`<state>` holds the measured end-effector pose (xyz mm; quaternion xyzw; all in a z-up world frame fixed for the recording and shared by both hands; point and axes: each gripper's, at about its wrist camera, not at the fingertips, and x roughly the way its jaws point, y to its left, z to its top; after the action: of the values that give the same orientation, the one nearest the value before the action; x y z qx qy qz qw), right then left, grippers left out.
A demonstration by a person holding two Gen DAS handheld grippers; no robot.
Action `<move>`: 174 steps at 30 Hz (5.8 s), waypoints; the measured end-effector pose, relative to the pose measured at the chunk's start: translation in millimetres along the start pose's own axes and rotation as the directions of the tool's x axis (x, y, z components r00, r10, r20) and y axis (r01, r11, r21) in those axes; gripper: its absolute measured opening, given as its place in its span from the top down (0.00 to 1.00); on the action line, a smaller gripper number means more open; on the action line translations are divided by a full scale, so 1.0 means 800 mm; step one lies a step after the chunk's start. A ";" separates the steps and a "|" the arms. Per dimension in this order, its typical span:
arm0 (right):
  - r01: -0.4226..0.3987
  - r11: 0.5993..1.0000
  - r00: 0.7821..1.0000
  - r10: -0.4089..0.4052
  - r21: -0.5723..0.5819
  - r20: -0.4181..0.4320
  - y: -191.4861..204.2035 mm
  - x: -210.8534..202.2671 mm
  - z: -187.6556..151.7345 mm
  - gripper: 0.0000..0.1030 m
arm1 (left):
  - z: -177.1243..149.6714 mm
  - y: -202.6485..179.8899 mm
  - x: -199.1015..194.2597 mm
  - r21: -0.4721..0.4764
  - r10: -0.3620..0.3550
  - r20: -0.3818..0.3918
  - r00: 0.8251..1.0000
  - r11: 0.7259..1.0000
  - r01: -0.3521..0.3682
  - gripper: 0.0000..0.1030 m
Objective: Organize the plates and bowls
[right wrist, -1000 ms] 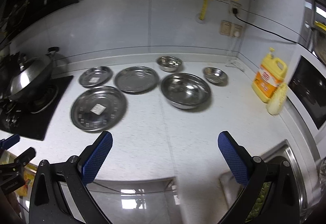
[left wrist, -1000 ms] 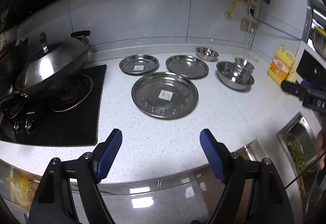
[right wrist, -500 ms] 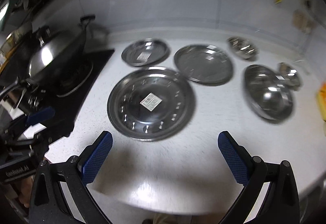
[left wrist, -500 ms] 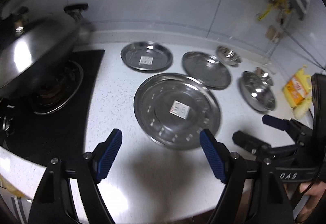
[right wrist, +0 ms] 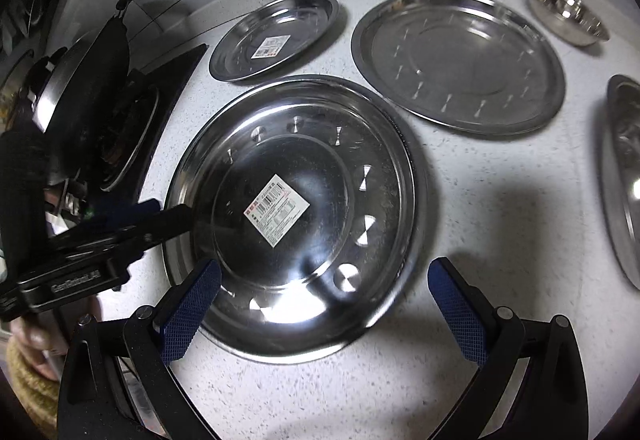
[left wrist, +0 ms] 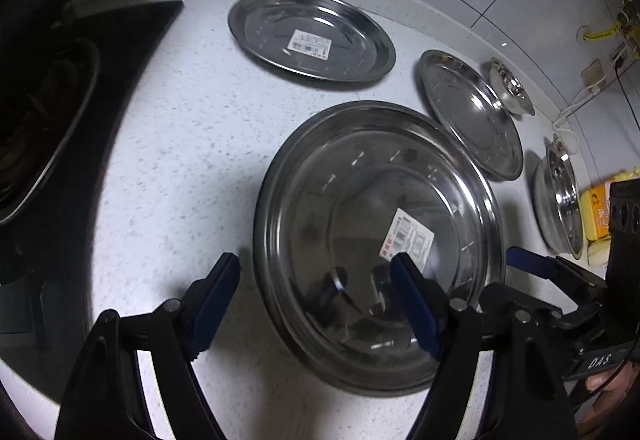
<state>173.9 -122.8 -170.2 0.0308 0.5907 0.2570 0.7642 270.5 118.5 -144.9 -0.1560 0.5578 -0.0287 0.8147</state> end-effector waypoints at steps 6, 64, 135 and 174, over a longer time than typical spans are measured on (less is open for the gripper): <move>-0.025 0.999 1.000 0.025 0.044 -0.006 -0.017 0.007 0.010 0.09 | 0.017 0.008 0.013 -0.004 -0.046 -0.035 0.998 0.999 0.046 0.26; -0.123 0.988 0.983 0.108 -0.094 -0.151 0.040 0.012 -0.085 0.90 | -0.126 0.105 -0.087 -0.091 0.051 -0.136 0.989 0.994 -0.063 0.93; 0.126 0.991 0.990 -0.128 -0.043 -0.050 -0.203 0.017 0.209 0.90 | 0.167 -0.138 0.131 -0.123 -0.090 -0.083 0.993 0.989 0.079 0.92; 0.031 0.992 0.998 -0.024 -0.124 0.060 0.050 -0.079 -0.029 0.90 | -0.104 0.057 -0.142 -0.070 -0.103 -0.033 0.994 0.992 0.101 0.92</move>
<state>127.5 -121.4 -107.5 -0.0177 0.5511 0.2820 0.7851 145.9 168.1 -83.1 -0.2116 0.5646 -0.0539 0.7960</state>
